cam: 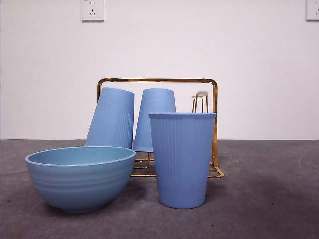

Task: Right arm lift cup from the cupboard, then place it on the right of the bowl

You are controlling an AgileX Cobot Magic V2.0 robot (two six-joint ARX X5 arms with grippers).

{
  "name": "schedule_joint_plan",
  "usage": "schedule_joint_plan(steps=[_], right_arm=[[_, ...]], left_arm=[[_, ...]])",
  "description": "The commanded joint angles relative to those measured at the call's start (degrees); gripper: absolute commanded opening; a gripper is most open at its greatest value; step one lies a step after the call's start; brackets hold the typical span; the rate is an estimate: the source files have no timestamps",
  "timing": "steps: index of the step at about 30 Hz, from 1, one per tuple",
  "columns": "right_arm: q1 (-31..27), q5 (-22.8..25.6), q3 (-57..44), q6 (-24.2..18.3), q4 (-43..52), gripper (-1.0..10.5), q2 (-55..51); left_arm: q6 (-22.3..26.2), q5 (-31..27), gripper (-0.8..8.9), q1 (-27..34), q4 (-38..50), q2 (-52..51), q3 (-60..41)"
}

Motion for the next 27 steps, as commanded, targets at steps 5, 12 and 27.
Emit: schedule_joint_plan(steps=[5, 12, 27], right_arm=[[-2.38, -0.15, -8.15, 0.48, 5.05, 0.1, -2.10], [-3.19, -0.22, -8.09, -0.83, 0.39, 0.1, -2.10], [-3.19, -0.09, -8.04, -0.59, 1.31, 0.1, -2.10]], left_arm=[[-0.02, -0.44, 0.15, 0.11, -0.24, -0.11, -1.14], [-0.04, -0.44, 0.15, 0.11, -0.26, -0.11, -1.14], [-0.04, -0.44, 0.15, 0.11, -0.26, -0.11, -1.14]])
